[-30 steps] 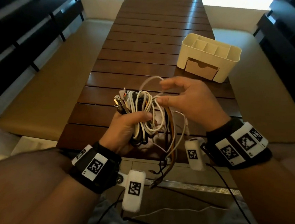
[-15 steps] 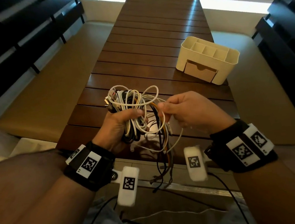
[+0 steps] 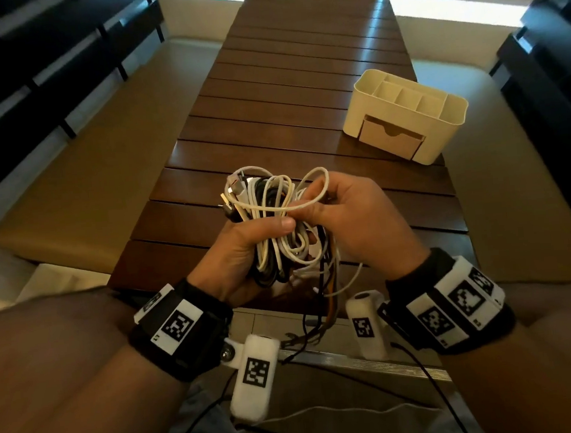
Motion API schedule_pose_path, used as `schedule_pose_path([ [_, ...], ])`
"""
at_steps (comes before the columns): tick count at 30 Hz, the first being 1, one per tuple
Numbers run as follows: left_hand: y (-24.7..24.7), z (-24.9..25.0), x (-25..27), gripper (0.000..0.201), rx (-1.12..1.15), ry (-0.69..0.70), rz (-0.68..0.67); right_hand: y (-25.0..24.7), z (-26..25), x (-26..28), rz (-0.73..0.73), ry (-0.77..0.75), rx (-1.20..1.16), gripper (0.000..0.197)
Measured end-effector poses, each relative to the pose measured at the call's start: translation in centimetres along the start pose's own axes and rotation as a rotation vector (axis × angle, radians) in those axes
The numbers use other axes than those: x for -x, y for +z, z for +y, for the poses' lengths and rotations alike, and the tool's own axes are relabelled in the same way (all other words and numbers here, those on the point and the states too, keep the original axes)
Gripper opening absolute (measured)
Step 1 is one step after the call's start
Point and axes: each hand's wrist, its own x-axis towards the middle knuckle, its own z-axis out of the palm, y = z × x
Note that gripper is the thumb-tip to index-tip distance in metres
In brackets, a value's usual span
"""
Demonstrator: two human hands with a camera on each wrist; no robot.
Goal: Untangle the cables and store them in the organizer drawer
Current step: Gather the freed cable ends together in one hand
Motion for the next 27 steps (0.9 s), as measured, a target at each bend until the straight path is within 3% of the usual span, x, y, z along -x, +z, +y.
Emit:
schedule_pose_path([
  [6, 1.2, -0.9, 0.1, 0.022, 0.006, 0.014, 0.058, 0.6, 0.2, -0.2, 0.083, 0.018, 0.069, 0.014],
  [10, 1.4, -0.8, 0.0, 0.016, -0.053, -0.027, 0.119, 0.8, -0.3, -0.2, 0.016, 0.044, 0.095, 0.009],
  [14, 0.5, -0.1, -0.1, 0.031, -0.122, -0.016, 0.144, -1.0, -1.6, 0.0, -0.032, 0.037, 0.019, 0.007],
  [18, 0.0, 0.1, 0.1, 0.036, -0.139, -0.046, 0.066, -2.9, -2.1, -0.7, 0.005, 0.088, -0.312, 0.031],
  [22, 0.8, 0.3, 1.0, 0.032, -0.209, -0.083, -0.116, -2.6, -0.6, -1.3, 0.026, 0.16, 0.003, 0.039],
  [24, 0.8, 0.8, 1.1, 0.034, -0.192, -0.094, -0.158, -2.3, 0.1, -1.1, -0.039, 0.211, 0.119, 0.038],
  [27, 0.6, 1.8, 1.3, 0.036, -0.11, -0.167, -0.245, -1.7, 0.3, -0.5, -0.201, 0.223, 0.076, 0.053],
])
